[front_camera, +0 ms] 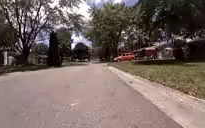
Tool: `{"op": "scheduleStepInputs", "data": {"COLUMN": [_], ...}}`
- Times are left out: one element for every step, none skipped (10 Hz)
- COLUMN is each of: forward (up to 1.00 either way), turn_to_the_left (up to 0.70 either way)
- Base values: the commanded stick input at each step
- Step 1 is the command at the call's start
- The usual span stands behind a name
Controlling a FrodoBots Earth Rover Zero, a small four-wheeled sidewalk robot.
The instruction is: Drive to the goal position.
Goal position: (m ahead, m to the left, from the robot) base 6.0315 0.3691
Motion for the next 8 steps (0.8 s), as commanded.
{"op": "scheduleStepInputs", "data": {"forward": [0.70,0.70,0.70,0.70,0.70,0.70,0.70,0.70], "turn_to_the_left": [0.00,0.18,0.33,0.00,0.00,0.00,0.00,0.00]}}
